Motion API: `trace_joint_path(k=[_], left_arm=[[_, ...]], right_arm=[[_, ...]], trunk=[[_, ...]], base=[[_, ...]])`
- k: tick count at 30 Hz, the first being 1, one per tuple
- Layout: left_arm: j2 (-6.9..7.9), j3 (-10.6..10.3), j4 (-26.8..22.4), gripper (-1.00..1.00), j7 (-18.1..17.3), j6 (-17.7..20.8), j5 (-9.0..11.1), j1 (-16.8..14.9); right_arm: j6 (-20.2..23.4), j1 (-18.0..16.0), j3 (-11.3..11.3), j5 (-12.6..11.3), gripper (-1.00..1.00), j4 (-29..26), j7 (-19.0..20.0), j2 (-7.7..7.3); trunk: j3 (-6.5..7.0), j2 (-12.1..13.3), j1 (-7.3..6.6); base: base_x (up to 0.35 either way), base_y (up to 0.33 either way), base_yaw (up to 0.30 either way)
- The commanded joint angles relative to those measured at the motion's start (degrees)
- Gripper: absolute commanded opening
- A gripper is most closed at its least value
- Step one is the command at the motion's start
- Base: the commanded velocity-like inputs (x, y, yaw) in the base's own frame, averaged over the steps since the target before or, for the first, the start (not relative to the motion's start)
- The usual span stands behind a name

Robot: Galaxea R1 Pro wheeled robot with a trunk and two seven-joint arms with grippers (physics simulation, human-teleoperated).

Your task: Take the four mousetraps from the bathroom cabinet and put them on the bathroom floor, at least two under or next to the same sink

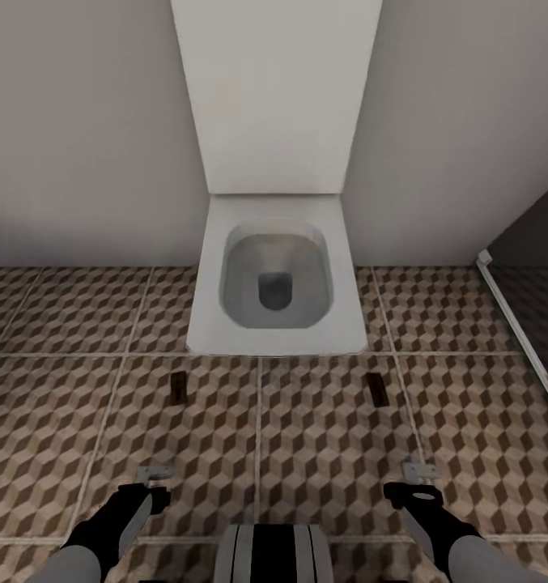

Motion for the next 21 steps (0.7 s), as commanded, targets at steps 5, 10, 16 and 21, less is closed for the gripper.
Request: trace_joint_path(k=[5,10,16,21], left_arm=[[0.0,-0.3,-0.11,1.0,0.41,0.07,0.61,0.0],[-0.03,-0.3,-0.11,1.0,0.41,-0.04,0.64,0.0],[-0.03,-0.25,-0.13,1.0,0.41,-0.09,0.68,0.0],[-0.07,-0.22,-0.13,1.0,0.37,-0.1,0.68,0.0]], right_arm=[[0.34,0.01,0.47,-0.58,1.0,-0.14,-0.27,-0.01],[0.34,0.01,0.47,-0.58,1.0,-0.14,-0.27,-0.01],[0.34,0.01,0.47,-0.58,1.0,-0.14,-0.27,-0.01],[0.34,0.01,0.47,-0.58,1.0,-0.14,-0.27,-0.01]], trunk=[[-0.03,-0.01,-0.05],[-0.03,-0.01,-0.05],[-0.03,-0.01,-0.05],[-0.03,-0.01,-0.05]], base=[[-0.347,0.0,0.0],[-0.347,0.0,0.0],[-0.332,0.0,0.0],[-0.152,0.0,0.0]])
